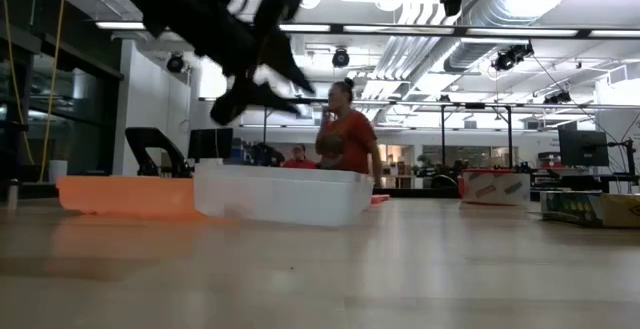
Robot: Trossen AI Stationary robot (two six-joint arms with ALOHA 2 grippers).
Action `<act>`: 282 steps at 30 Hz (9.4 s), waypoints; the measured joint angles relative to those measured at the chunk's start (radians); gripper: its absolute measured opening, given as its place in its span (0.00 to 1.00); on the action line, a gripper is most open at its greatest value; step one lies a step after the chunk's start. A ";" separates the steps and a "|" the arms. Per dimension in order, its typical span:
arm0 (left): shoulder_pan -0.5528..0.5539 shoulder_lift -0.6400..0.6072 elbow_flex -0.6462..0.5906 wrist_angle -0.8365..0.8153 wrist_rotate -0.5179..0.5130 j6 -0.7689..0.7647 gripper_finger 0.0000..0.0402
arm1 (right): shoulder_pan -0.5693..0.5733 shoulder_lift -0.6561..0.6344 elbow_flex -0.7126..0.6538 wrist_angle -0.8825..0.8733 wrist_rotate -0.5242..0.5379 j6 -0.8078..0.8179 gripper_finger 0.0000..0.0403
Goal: Pack school essentials
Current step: Put the orange pen in the supply box
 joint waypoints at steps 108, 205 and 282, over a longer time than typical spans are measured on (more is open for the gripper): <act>-0.156 -0.926 -0.177 0.002 -0.149 0.700 0.18 | -0.578 1.006 0.602 -0.957 -0.020 1.024 0.17; -0.156 -0.260 -0.084 0.427 -0.102 0.528 0.54 | -0.085 0.544 0.357 0.322 -0.410 0.042 0.02; -0.232 -0.636 -0.175 0.192 -0.189 0.631 0.05 | -0.050 0.033 0.039 0.112 -0.240 -0.059 0.51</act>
